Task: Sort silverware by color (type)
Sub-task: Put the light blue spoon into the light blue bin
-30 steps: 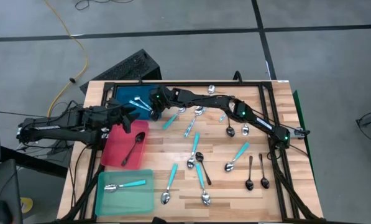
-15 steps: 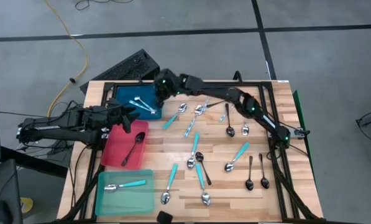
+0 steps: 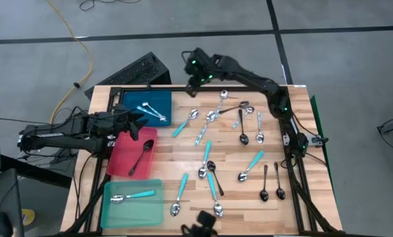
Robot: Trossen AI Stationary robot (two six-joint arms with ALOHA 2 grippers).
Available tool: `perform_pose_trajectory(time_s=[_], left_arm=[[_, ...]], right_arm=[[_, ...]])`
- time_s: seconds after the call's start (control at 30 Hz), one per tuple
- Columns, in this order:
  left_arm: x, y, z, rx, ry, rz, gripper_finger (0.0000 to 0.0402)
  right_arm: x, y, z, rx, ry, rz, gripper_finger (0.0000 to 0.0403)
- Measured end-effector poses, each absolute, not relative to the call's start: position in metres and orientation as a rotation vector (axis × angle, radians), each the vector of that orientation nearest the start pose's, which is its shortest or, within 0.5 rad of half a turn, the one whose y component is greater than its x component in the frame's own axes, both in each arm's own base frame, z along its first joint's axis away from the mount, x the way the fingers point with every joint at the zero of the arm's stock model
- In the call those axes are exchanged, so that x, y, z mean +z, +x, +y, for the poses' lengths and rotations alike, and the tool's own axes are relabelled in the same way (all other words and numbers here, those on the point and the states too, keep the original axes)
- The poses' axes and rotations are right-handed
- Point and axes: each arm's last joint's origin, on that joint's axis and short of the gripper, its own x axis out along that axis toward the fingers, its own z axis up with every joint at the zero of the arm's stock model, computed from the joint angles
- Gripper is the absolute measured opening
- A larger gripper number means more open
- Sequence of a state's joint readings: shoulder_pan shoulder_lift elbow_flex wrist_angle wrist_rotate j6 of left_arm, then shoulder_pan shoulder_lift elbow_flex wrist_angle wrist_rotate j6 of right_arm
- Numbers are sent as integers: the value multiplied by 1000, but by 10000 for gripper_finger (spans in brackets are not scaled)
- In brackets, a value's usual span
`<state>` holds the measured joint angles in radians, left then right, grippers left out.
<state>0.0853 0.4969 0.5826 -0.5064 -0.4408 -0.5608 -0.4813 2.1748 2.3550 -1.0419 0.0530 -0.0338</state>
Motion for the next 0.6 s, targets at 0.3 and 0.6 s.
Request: perform_pose_trajectory(time_s=[0.3,0.6], left_arm=[[272,111,22,620,-465,261,195],[272,111,21,603,-470,267,195]], right_arm=[[385,347,-202,-479,198,1075,113],[399,335,-151,-417,246,1187,113]])
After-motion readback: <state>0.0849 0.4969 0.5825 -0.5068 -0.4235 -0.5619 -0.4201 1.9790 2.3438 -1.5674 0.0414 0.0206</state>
